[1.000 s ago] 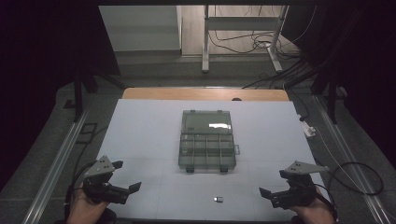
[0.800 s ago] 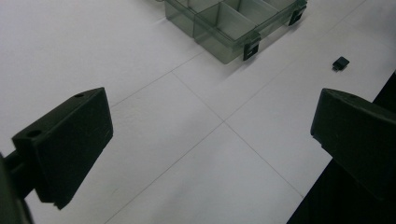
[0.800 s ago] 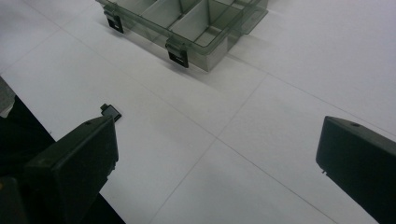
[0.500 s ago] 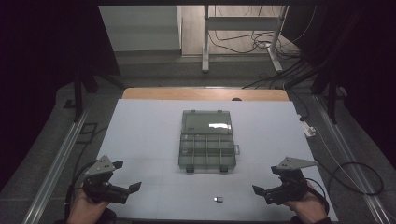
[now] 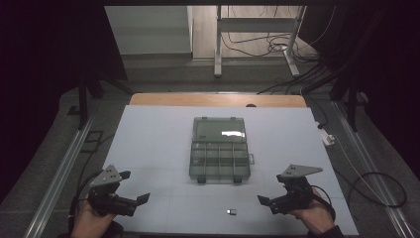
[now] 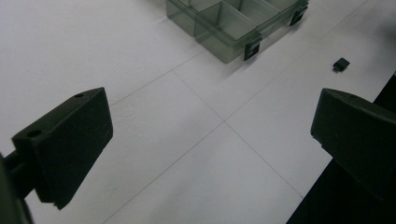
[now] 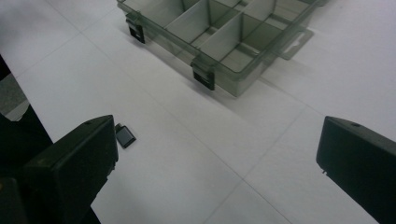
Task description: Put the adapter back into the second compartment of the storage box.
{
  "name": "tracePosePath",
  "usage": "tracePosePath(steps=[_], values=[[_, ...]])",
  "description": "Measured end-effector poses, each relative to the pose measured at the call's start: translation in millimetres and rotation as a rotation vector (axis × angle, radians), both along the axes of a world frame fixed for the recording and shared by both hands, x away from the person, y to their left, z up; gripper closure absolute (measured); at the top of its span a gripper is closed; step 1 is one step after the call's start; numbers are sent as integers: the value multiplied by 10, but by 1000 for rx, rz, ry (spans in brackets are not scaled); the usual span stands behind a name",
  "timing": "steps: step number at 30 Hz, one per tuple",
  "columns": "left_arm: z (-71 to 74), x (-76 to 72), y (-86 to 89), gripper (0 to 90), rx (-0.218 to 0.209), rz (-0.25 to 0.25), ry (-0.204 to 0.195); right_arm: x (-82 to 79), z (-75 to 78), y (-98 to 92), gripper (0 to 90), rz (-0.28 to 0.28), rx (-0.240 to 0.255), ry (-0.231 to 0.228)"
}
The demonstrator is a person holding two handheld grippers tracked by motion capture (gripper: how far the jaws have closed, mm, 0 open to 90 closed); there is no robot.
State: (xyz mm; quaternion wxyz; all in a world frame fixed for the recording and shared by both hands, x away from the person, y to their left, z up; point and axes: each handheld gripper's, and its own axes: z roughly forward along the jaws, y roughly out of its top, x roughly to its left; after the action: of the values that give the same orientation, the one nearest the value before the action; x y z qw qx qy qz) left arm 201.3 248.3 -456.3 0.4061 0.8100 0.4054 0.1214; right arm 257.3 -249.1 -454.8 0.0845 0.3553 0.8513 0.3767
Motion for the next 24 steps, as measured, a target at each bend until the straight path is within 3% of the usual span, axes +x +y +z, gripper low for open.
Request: tracePosePath(steps=[10,24], values=[[-1,2,1,0,3,-4,1,47,-60,226,0,50,-38,20],[-3,9,1,0,3,4,6,59,-166,480,0,77,-136,51]])
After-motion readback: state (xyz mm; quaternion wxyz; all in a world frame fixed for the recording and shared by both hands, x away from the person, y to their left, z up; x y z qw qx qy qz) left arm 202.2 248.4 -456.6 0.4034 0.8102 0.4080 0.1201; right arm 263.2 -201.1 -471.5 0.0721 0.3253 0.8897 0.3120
